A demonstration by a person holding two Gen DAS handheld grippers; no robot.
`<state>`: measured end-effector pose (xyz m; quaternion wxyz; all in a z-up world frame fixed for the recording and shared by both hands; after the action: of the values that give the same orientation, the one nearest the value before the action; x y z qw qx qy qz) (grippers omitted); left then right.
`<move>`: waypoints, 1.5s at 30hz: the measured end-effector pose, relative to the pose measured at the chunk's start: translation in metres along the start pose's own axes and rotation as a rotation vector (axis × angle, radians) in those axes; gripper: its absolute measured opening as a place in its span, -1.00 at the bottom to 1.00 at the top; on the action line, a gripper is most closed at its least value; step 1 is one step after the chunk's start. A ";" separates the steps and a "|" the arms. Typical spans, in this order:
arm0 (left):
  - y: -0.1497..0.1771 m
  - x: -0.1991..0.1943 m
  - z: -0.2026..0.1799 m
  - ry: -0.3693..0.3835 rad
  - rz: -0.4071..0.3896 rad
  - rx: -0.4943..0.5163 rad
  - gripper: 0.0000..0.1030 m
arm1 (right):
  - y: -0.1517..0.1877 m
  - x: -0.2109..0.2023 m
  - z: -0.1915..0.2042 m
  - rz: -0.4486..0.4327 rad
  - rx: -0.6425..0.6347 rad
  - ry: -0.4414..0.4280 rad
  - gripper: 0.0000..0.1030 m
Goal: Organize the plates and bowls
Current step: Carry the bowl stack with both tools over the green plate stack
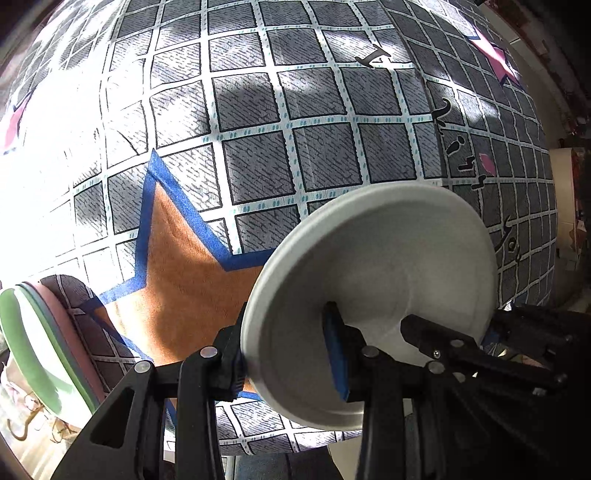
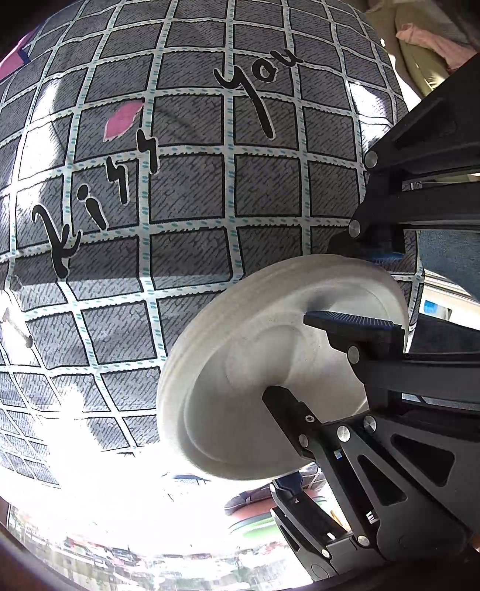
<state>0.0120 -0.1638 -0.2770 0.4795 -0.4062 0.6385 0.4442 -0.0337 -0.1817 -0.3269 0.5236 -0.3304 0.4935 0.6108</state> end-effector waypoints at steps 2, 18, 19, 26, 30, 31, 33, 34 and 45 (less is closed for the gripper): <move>0.004 0.000 0.011 0.006 -0.001 -0.022 -0.24 | 0.000 0.002 0.012 0.011 -0.021 0.010 -0.51; 0.028 -0.070 0.090 0.015 -0.122 -0.168 -0.24 | -0.024 -0.023 0.096 -0.014 -0.177 0.048 -0.51; 0.028 -0.076 0.097 0.014 -0.133 -0.181 -0.24 | -0.025 -0.025 0.103 -0.020 -0.192 0.049 -0.51; 0.046 -0.108 0.150 -0.009 -0.195 -0.298 -0.24 | -0.041 -0.035 0.167 -0.039 -0.315 0.047 -0.51; 0.083 -0.098 0.169 -0.025 -0.212 -0.370 -0.24 | -0.039 -0.029 0.189 -0.032 -0.387 0.044 -0.51; 0.088 -0.100 0.177 -0.028 -0.214 -0.385 -0.24 | -0.039 -0.027 0.194 -0.027 -0.402 0.043 -0.51; 0.096 -0.099 0.185 -0.035 -0.218 -0.415 -0.24 | -0.038 -0.024 0.208 -0.021 -0.430 0.043 -0.51; 0.105 -0.101 0.191 -0.037 -0.221 -0.428 -0.24 | -0.034 -0.020 0.214 -0.019 -0.444 0.044 -0.51; 0.134 -0.091 0.240 -0.047 -0.214 -0.541 -0.25 | 0.010 0.014 0.271 0.002 -0.554 0.071 -0.51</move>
<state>-0.0355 0.1113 -0.1991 0.4124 -0.5742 0.4391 0.5544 -0.0162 0.0805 -0.2572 0.3948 -0.4817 0.3262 0.7111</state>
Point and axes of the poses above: each gripper's, at about its wrist camera, not at the fingertips, and x roughly the way its jaws point, z to its left, y to its underside, the point moved 7 cm from there along x, roughly the way its jaws point, and after that the axes turned 3 degrees about x, right-handed, at the moved point
